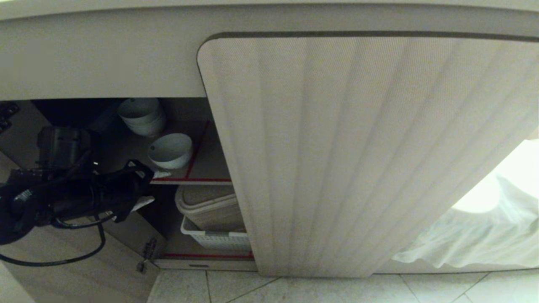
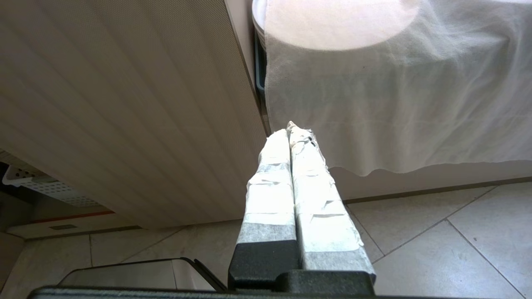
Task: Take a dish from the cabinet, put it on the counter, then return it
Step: Take the bowl from the cabinet
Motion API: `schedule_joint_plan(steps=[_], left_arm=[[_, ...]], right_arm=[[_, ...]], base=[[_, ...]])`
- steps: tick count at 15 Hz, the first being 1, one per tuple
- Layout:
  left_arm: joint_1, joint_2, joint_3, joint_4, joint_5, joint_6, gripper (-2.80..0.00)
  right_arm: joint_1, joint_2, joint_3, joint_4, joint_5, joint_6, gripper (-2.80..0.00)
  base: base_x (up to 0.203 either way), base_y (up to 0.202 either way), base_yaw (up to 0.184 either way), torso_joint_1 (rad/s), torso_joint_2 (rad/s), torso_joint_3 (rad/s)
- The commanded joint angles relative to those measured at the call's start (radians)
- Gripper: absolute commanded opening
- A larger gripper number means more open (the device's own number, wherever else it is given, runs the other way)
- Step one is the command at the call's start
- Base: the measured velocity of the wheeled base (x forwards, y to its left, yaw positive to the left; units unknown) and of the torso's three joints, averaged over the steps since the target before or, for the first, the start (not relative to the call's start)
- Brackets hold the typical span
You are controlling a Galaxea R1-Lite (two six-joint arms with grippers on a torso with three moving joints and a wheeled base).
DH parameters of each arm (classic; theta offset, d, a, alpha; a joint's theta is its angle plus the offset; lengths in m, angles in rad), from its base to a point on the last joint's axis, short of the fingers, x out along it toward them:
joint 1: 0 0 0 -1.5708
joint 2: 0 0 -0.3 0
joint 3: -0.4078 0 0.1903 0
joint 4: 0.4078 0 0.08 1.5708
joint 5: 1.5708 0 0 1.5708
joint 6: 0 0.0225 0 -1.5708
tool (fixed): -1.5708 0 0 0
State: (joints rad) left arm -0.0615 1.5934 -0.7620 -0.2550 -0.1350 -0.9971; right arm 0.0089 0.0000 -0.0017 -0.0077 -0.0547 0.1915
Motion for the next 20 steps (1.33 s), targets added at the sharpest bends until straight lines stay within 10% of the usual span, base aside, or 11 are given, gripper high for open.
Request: schedule_joint_plan(steps=[1,20], left_arm=[[0.0,0.006,-0.009,-0.013,0.001,-0.007,0.0],[0.02,0.171,-0.177,-0.027,0.048,-0.008,0.0]], right_arm=[[0.0,0.0,0.0,0.0,-0.001,0.0,-2.8],[0.0,0.0,0.0,0.0,0.001,0.001,-2.8]], base=[[0.0,0.0,0.0,0.0,0.0,0.0],[0.0,0.0,0.0,0.0,0.0,0.0]])
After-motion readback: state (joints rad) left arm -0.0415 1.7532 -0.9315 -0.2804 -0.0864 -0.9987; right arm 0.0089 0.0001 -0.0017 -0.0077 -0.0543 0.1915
